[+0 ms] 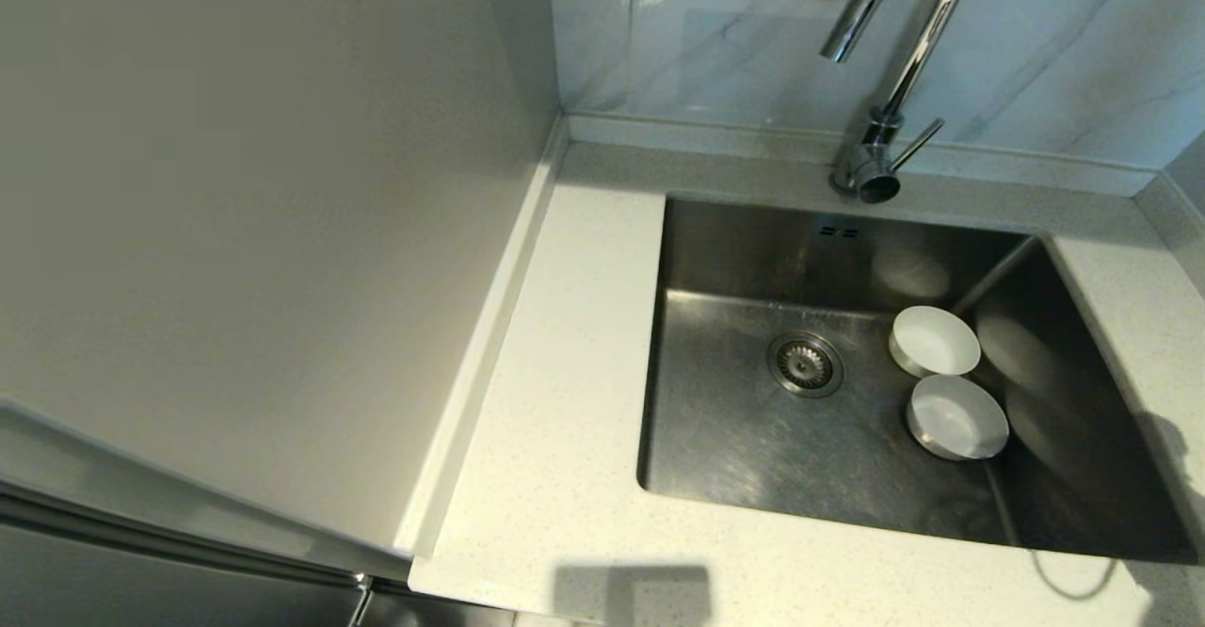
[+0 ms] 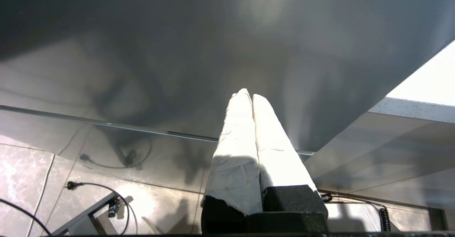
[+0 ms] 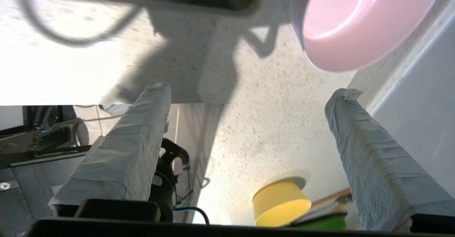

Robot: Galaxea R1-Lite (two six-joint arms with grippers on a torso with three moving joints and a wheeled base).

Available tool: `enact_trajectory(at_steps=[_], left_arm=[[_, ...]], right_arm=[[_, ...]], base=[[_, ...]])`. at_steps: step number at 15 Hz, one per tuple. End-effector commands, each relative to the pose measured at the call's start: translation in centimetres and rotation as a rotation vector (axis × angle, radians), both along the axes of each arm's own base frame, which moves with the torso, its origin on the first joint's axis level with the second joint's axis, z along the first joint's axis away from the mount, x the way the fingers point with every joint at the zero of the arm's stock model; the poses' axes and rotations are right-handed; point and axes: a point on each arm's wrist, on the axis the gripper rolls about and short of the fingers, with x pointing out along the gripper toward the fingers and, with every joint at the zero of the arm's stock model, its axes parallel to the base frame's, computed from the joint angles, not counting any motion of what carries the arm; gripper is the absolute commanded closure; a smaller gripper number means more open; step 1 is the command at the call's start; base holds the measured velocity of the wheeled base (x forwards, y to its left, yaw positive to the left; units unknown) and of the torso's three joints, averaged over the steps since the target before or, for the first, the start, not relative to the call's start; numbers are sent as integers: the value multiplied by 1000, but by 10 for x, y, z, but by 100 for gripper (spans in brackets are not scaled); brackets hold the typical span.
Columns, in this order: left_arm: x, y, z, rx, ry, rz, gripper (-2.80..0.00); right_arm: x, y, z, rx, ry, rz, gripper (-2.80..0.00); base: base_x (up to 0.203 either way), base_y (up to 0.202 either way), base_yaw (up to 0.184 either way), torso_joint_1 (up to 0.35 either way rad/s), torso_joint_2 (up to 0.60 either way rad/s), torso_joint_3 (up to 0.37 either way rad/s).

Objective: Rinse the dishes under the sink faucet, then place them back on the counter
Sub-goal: Put a bowl into the sink

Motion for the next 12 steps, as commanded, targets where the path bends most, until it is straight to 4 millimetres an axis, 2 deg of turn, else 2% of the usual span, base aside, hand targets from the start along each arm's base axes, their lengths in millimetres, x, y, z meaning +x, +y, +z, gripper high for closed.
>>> enact_trajectory(at_steps=[1, 4, 8, 12], left_arm=[[0, 0, 0, -1, -3, 1, 0], [0, 0, 0, -1, -3, 1, 0], [0, 0, 0, -1, -3, 1, 0], [0, 0, 0, -1, -3, 1, 0]], right_arm=[[12, -10, -13, 11, 79, -33, -280], [35, -26, -29, 30, 140, -69, -280], [72, -54, -50, 1, 110, -113, -280], [91, -75, -52, -9, 93, -149, -280]], base=[[0, 0, 0, 0, 0, 0], [0, 0, 0, 0, 0, 0], [0, 0, 0, 0, 0, 0], [0, 0, 0, 0, 0, 0]])
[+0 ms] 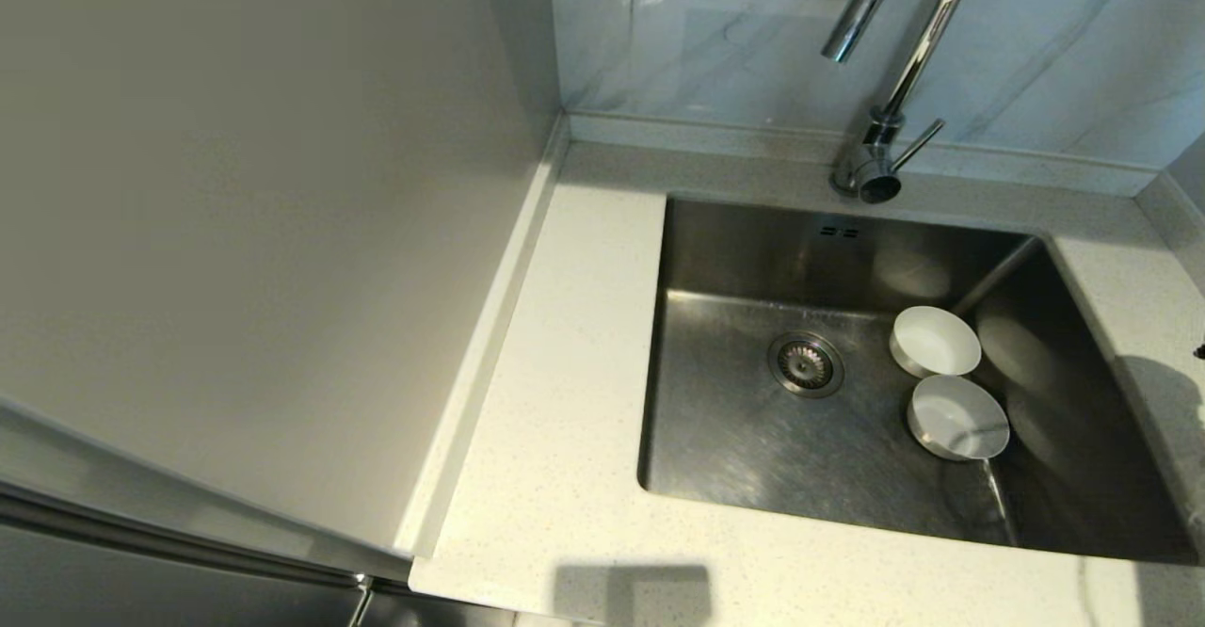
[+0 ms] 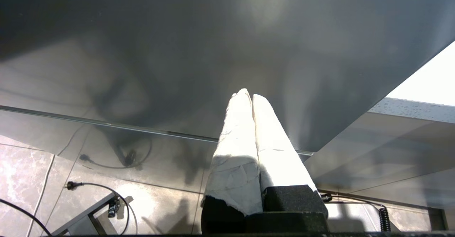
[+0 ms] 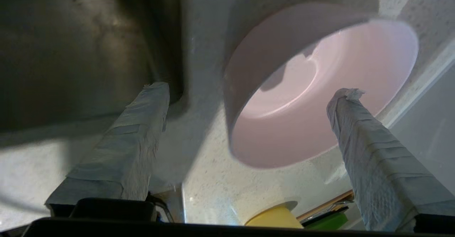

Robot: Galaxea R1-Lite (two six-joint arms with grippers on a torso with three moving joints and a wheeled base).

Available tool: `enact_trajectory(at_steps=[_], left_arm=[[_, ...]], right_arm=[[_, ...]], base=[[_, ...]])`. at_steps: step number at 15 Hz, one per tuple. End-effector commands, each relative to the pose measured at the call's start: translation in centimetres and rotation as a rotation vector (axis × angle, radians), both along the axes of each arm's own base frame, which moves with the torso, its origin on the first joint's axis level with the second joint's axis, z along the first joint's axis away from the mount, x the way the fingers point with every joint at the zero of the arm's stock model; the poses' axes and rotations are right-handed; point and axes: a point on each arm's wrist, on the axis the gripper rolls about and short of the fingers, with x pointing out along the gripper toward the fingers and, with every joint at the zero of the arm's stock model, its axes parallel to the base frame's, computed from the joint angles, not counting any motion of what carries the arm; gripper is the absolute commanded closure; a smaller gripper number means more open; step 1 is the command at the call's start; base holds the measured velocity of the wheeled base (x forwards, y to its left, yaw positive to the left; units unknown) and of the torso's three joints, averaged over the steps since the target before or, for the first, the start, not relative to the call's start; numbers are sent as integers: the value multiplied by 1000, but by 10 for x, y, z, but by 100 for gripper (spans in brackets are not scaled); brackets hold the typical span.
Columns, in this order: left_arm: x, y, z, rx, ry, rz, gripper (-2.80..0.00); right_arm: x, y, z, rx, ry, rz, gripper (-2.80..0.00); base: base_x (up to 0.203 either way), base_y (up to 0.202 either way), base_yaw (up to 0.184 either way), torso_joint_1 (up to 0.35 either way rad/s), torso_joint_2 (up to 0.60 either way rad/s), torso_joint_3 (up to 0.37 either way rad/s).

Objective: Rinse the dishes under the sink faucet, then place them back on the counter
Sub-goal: Put a bowl into the sink

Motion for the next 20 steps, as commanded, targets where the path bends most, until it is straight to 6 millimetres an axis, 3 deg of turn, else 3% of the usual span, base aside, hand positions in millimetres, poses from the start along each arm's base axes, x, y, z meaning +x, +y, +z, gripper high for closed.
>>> enact_trajectory(at_steps=[1, 8, 9, 20], left_arm=[[0, 0, 0, -1, -4, 1, 0], [0, 0, 0, -1, -4, 1, 0], [0, 0, 0, -1, -4, 1, 0], [0, 0, 0, -1, -4, 1, 0]], right_arm=[[13, -11, -9, 8, 19, -11, -280], [20, -17, -10, -13, -22, -18, -280], [21, -18, -10, -17, -30, -20, 0], [20, -20, -7, -27, -54, -23, 0]], base=[[0, 0, 0, 0, 0, 0], [0, 0, 0, 0, 0, 0], [0, 0, 0, 0, 0, 0], [0, 0, 0, 0, 0, 0]])
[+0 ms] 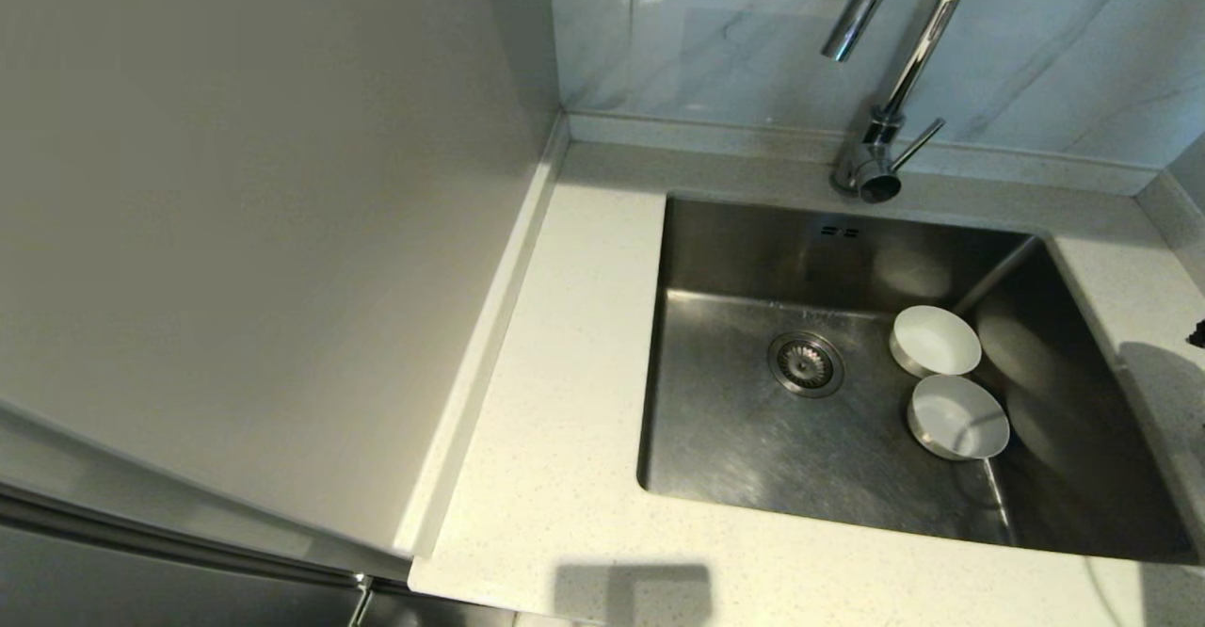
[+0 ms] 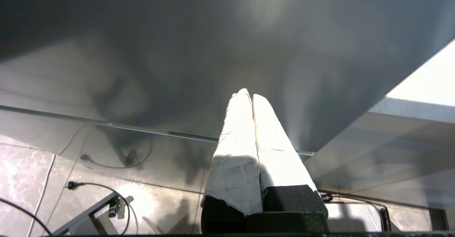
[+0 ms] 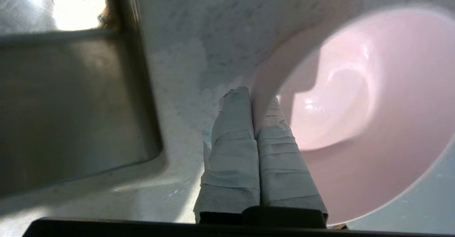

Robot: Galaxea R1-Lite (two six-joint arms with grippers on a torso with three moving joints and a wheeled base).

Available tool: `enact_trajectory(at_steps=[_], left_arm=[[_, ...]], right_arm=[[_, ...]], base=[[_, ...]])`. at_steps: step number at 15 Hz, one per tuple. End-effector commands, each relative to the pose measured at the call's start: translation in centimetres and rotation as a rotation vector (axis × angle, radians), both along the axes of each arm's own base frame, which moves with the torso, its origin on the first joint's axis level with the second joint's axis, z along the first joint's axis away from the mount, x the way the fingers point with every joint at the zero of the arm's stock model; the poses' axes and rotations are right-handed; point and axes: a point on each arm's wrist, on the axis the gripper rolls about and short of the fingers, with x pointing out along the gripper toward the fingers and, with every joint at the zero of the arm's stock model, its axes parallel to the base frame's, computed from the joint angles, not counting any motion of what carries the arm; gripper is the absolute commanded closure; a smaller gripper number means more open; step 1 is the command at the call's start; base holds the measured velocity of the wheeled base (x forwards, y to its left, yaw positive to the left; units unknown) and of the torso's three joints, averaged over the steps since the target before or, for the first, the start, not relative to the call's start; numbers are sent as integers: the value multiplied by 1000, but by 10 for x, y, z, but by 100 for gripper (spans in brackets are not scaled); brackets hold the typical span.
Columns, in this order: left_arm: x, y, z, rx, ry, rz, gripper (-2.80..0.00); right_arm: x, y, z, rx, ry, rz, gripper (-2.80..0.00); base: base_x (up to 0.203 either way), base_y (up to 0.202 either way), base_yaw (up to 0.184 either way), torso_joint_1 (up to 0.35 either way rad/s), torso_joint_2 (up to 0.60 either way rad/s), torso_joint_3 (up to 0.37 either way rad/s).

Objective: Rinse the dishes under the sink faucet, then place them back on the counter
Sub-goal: Put a bowl into the sink

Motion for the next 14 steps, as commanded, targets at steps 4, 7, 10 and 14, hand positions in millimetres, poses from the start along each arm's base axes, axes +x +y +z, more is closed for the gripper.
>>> enact_trajectory(at_steps=[4, 7, 10, 14], left_arm=[[0, 0, 0, 1, -4, 1, 0], [0, 0, 0, -1, -4, 1, 0], [0, 0, 0, 0, -4, 1, 0], [0, 0, 0, -1, -4, 1, 0]], right_arm=[[-4, 18, 15, -11, -48, 72, 0], [10, 58, 26, -3, -119, 242, 0], [30, 109, 31, -35, -241, 440, 0], [58, 186, 14, -65, -394, 627, 0]], base=[[0, 0, 0, 0, 0, 0], [0, 0, 0, 0, 0, 0], [0, 0, 0, 0, 0, 0], [0, 0, 0, 0, 0, 0]])
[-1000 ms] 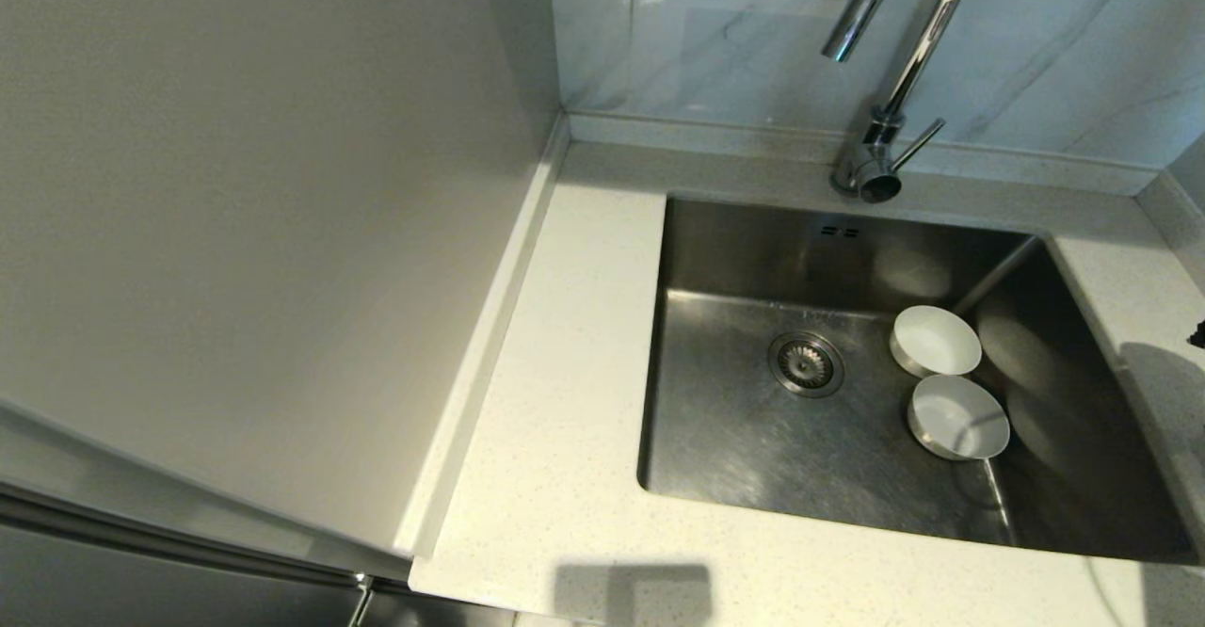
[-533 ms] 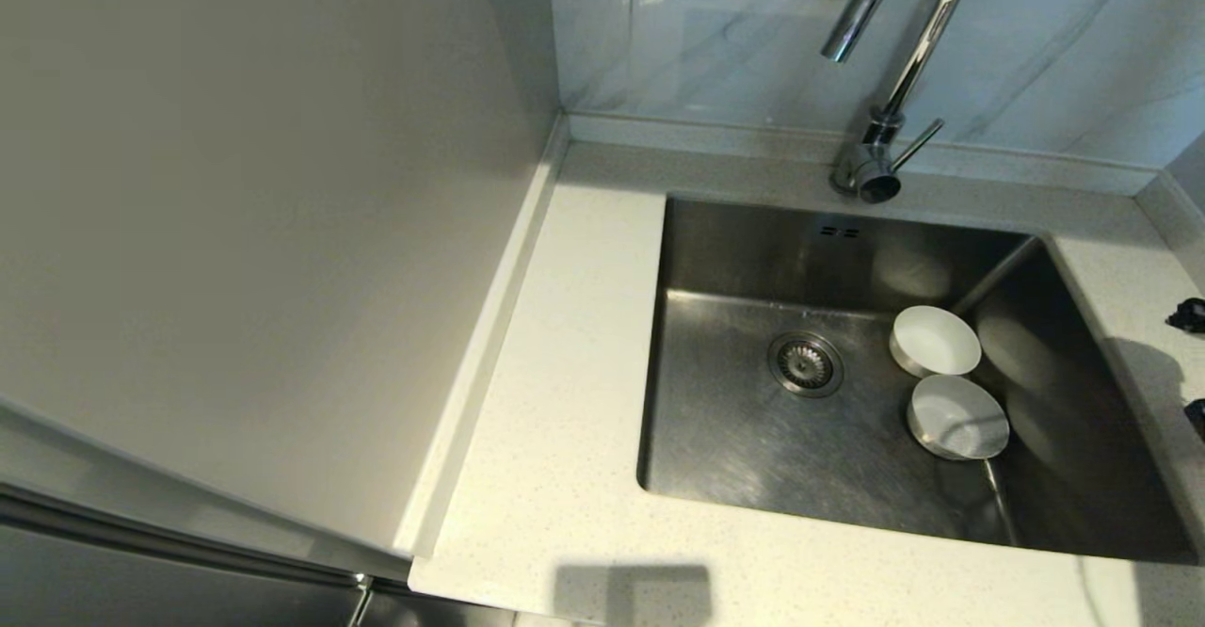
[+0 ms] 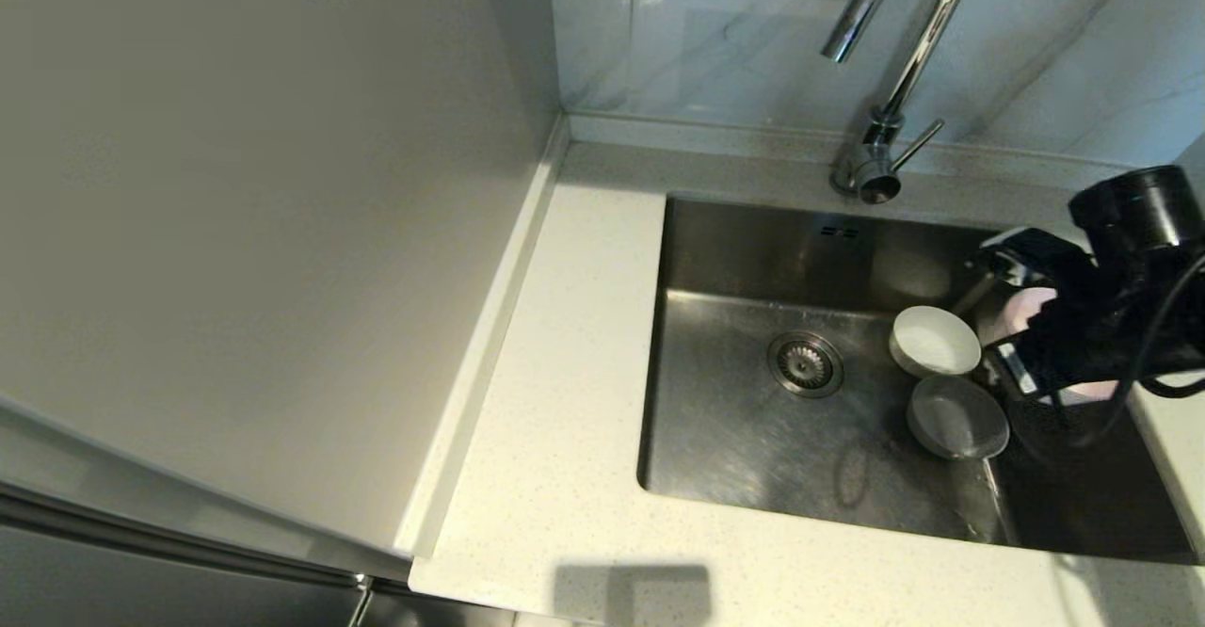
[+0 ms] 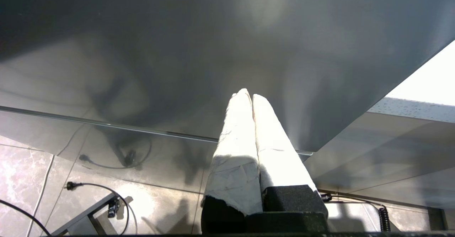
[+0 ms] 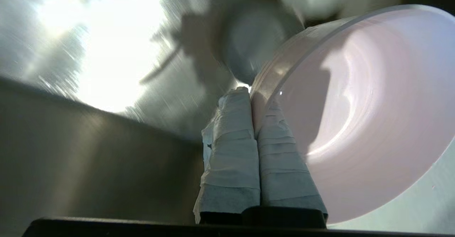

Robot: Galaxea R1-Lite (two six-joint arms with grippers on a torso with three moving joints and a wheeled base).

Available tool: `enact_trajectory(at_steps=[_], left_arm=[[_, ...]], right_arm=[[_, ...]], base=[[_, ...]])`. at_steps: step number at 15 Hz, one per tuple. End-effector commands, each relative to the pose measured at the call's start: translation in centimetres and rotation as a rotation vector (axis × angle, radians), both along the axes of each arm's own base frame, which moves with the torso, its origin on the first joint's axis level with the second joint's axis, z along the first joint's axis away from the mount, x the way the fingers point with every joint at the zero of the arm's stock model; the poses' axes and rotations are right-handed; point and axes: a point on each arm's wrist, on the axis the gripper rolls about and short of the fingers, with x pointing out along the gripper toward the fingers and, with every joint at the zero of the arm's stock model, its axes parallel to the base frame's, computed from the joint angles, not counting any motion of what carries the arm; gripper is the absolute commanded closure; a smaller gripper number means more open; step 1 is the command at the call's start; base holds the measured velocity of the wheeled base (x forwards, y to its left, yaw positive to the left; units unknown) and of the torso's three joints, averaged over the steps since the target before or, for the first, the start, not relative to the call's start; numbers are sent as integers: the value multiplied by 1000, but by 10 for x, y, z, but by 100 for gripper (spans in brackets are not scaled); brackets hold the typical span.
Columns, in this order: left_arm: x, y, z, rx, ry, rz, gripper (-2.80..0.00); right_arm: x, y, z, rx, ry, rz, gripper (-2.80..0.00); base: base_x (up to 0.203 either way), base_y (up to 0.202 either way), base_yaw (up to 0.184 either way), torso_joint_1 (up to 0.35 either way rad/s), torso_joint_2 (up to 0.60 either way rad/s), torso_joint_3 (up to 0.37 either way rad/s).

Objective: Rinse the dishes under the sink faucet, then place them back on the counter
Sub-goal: Put a bowl into the sink

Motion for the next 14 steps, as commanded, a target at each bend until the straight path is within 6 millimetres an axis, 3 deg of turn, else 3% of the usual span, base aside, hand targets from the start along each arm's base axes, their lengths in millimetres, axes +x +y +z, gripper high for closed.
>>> enact_trajectory(at_steps=[1, 5, 9, 14], left_arm=[[0, 0, 0, 0, -3, 1, 0], [0, 0, 0, 0, -3, 1, 0], [0, 0, 0, -1, -3, 1, 0], [0, 0, 0, -1, -3, 1, 0]], right_arm=[[19, 38, -22, 3, -48, 85, 0], [56, 72, -71, -2, -20, 149, 0], [108, 101, -109, 0, -25, 182, 0], [150, 114, -151, 2, -17, 181, 0]], base=[[0, 0, 0, 0, 0, 0], [0, 0, 0, 0, 0, 0], [0, 0, 0, 0, 0, 0], [0, 0, 0, 0, 0, 0]])
